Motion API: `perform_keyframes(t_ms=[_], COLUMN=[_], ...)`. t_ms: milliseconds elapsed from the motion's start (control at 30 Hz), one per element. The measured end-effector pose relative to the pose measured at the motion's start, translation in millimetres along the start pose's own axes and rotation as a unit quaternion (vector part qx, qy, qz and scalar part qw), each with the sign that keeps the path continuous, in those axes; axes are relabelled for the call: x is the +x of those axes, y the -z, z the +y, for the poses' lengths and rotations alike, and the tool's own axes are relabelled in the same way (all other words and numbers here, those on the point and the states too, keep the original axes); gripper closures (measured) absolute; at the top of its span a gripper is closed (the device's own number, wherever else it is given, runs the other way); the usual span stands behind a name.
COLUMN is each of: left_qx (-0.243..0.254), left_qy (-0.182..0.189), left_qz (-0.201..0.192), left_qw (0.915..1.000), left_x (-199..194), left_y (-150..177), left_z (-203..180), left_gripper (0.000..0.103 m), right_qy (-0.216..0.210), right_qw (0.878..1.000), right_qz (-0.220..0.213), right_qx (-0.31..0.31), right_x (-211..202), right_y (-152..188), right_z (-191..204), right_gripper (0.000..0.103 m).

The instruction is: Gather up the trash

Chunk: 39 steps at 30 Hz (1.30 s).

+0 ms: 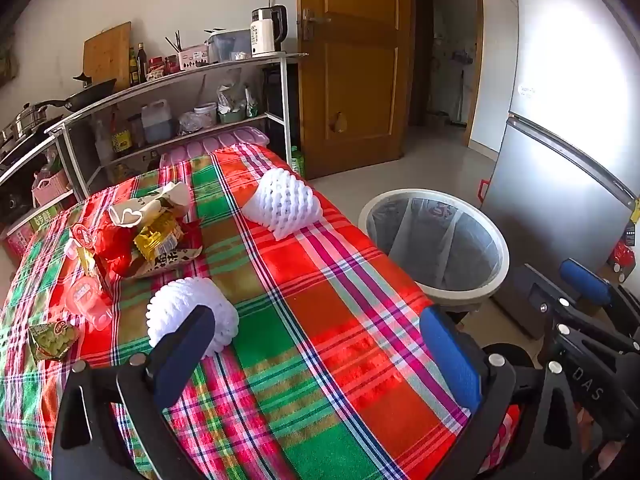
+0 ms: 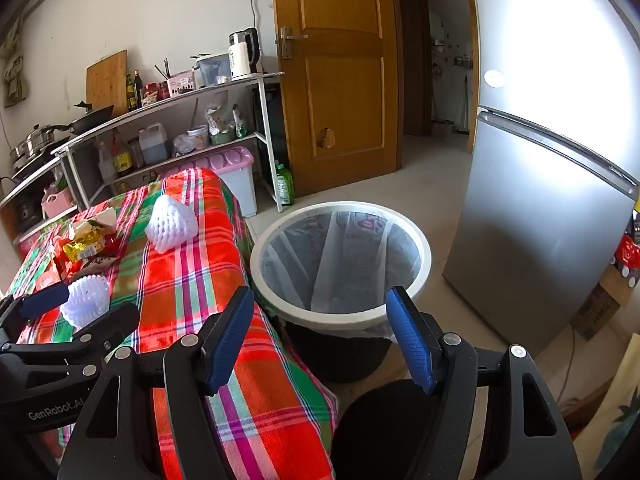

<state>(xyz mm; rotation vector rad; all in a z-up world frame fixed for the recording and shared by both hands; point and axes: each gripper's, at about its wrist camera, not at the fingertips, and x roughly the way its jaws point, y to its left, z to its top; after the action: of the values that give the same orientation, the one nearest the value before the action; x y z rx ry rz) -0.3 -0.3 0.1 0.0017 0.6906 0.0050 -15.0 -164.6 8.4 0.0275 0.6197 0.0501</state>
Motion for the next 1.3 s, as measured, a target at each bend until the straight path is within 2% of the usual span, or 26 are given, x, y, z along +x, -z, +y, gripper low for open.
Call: perform_keyframes(t_ms=[1300], left_qx=[0.000], left_qy=[0.002], left_qz=[0.008], left_qw=[1.0000], left_x=[-0.8], left_y=[0.1], left_z=[1.6], left_gripper=[0.000], right_qy=[0.004], right_qw=[1.000], right_qz=[0.001], right_qx=[0.000], right_x=[0.5], right_y=[0.5], right_z=[-0.5], right_gripper=[0.034])
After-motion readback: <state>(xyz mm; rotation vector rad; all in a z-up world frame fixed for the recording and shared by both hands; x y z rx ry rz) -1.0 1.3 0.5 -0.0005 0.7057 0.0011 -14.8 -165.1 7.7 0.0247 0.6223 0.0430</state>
